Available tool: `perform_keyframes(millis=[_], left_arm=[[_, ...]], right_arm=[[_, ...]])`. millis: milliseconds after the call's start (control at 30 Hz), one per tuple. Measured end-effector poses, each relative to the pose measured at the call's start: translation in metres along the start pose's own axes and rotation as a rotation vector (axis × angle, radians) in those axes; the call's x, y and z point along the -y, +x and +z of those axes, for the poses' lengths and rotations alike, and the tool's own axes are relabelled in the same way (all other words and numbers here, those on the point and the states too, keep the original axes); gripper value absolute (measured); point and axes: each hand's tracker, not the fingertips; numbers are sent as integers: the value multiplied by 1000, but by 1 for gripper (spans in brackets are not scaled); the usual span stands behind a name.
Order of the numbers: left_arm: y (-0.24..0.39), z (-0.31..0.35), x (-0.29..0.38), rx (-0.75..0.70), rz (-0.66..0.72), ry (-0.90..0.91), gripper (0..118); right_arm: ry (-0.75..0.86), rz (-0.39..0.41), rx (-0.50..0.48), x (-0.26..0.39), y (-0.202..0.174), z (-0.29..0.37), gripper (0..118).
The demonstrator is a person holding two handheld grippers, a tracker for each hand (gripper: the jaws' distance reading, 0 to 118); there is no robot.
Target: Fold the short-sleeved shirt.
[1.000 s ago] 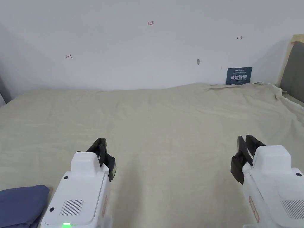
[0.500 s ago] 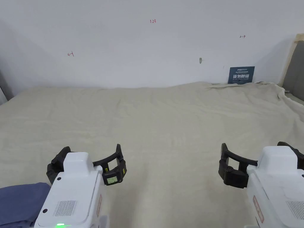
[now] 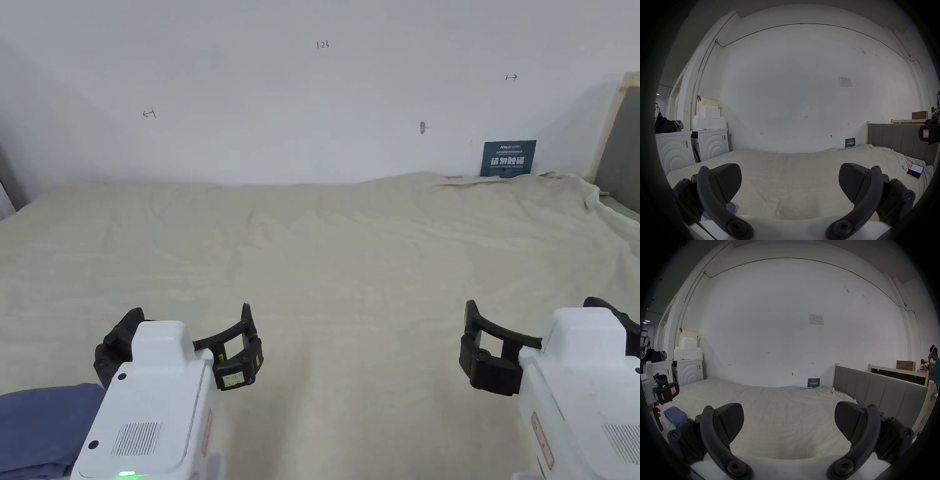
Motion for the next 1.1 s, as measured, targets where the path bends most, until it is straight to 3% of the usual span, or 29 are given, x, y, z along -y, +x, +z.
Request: perform_keyframes(millis=[1100], left_arm=[[1, 1, 2, -4, -23, 10, 118]], right_arm=[[19, 11, 9, -1, -2, 0, 112]])
